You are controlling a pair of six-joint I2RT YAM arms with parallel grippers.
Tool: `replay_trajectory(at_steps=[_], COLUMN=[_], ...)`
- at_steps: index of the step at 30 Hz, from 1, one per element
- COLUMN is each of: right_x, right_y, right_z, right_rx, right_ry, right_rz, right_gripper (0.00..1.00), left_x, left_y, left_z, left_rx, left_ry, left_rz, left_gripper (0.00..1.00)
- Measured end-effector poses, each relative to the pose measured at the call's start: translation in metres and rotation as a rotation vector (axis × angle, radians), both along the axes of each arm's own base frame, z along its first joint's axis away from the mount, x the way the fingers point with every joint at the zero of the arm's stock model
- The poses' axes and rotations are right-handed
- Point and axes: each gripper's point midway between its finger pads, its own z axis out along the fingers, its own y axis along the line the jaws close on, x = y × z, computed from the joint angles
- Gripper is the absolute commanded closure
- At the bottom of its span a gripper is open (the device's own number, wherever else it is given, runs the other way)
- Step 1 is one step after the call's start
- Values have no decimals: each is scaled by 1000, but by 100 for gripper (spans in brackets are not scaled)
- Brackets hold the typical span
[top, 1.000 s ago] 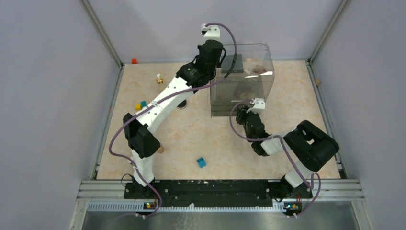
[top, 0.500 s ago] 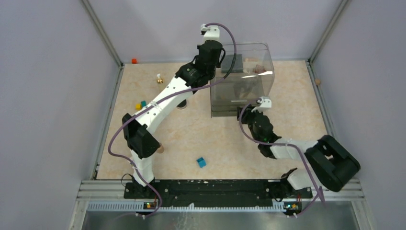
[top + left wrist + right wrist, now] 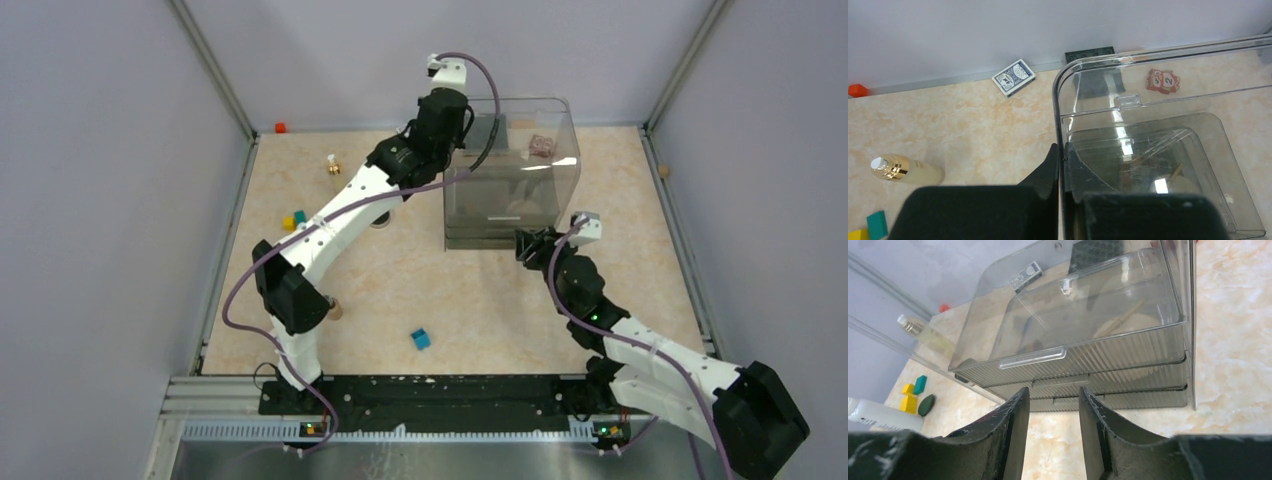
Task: Organize the makeup
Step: Close the drawer in the storage box, then open the storage box at the center of the board.
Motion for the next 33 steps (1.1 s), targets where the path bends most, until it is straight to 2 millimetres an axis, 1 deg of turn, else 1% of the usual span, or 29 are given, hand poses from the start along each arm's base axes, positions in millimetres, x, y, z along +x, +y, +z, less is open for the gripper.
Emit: replay_trajectory(at_steps=[1, 3, 5, 8, 11, 13, 15, 18, 21, 23, 25, 30, 33], right_x=[-2, -4, -5, -6, -5, -5, -5, -5, -6, -7, -8, -7, -6], right_y=[-3, -6, -6, -6, -4, -2, 0, 2, 2, 1, 1, 0, 0], right_z=[-2, -5, -8, -13, -20, -23, -26, -25, -26, -31, -36, -45, -48], right_rx=[-1, 0, 5, 13, 15, 15, 20, 32, 42, 43, 40, 42, 62], right_ry=[7, 21, 36, 55, 77, 89, 97, 100, 100, 104, 112, 114, 100], right_rz=[-7, -16, -18, -19, -17, -13, -5, 4, 5, 5, 3, -2, -7], right_gripper=[59, 59, 59, 59, 60, 61, 62, 64, 66, 66, 68, 70, 71], left_x=[-2, -6, -12, -20, -31, -38, -46, -58, -72, -83, -93, -122, -135], left_y=[-2, -6, -11, -18, -21, -21, -16, -3, 13, 28, 42, 91, 117], left_z=[0, 0, 0, 4, 12, 21, 33, 48, 61, 65, 66, 61, 58], left_rx=[0, 2, 3, -3, -4, -15, -28, -49, -71, -81, -86, -91, -92], left_ry=[0, 4, 11, 14, 9, -3, -20, -46, -79, -101, -121, -174, -205], left_rz=[-7, -22, -51, -96, -137, -156, -166, -166, -161, -151, -135, -63, -9], left_gripper=[99, 89, 70, 57, 52, 49, 48, 44, 42, 42, 42, 41, 40])
